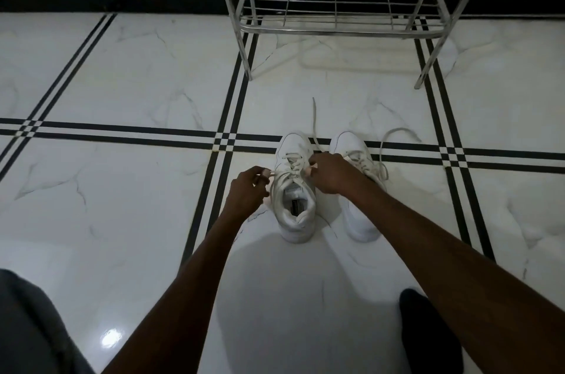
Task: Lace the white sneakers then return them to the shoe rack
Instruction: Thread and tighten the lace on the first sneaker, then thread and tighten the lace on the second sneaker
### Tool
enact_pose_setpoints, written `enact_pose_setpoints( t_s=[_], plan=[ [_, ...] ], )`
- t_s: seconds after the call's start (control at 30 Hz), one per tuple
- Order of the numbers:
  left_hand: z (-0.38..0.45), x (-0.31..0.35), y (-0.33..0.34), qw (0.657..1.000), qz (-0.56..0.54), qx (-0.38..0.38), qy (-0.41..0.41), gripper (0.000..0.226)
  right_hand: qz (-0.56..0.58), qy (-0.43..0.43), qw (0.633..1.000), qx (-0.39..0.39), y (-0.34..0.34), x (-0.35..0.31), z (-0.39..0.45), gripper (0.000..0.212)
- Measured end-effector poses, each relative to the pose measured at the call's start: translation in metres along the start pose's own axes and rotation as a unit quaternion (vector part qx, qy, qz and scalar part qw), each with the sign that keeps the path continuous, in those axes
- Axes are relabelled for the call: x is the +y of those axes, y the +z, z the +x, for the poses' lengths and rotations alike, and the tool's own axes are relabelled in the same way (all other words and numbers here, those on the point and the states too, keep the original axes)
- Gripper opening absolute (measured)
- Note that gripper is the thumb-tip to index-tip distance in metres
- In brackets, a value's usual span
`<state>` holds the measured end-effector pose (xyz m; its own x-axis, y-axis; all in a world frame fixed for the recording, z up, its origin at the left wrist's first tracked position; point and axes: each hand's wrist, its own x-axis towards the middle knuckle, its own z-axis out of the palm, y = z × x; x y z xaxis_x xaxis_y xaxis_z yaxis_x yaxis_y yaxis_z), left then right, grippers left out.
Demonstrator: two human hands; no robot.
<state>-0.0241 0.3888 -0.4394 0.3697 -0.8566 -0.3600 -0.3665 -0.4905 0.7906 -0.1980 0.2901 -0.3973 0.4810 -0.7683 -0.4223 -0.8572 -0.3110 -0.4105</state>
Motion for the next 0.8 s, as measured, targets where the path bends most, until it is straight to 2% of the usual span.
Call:
enact_pose_setpoints(
  t_s=[0.1,0.17,0.27,0.4,0.43,0.5,0.6,0.67,0.73,0.8],
  plan=[
    [-0.009,0.012,0.005,0.981,-0.154,-0.068,-0.093,0.049,0.146,0.048,0.987,-0.050,-0.003,0.003,0.002,0.023],
    [-0.012,0.014,0.006,0.977,-0.174,-0.085,-0.092,0.051,0.243,0.069,0.967,-0.045,0.000,0.004,0.002,0.015],
    [-0.010,0.010,-0.001,0.977,-0.187,-0.067,-0.083,0.054,0.350,0.082,0.933,-0.026,0.009,-0.005,-0.001,0.028],
    [0.001,0.001,-0.019,0.978,-0.180,-0.027,-0.101,0.062,0.391,0.074,0.917,-0.031,0.025,-0.018,0.003,0.017],
    [0.003,0.001,-0.021,0.979,-0.173,-0.015,-0.103,0.061,0.378,0.069,0.923,-0.028,0.028,-0.018,0.005,0.015],
    [0.006,0.004,-0.022,0.988,-0.117,0.021,-0.095,0.057,0.330,0.064,0.942,-0.007,0.032,-0.016,0.009,0.026],
    [0.013,0.013,-0.014,0.985,0.080,0.150,-0.031,0.063,0.302,0.063,0.951,0.024,0.023,-0.004,0.010,0.031],
    [0.014,0.029,-0.003,0.964,0.131,0.223,0.064,0.050,0.301,0.051,0.950,0.062,0.008,0.012,0.010,0.027],
    [0.014,0.051,0.015,0.956,0.110,0.220,0.161,0.032,0.321,0.042,0.941,0.097,-0.011,0.031,0.007,0.019],
    [0.008,0.073,0.036,0.968,0.066,0.149,0.191,0.021,0.338,0.038,0.932,0.127,-0.031,0.050,0.000,0.013]
  ],
)
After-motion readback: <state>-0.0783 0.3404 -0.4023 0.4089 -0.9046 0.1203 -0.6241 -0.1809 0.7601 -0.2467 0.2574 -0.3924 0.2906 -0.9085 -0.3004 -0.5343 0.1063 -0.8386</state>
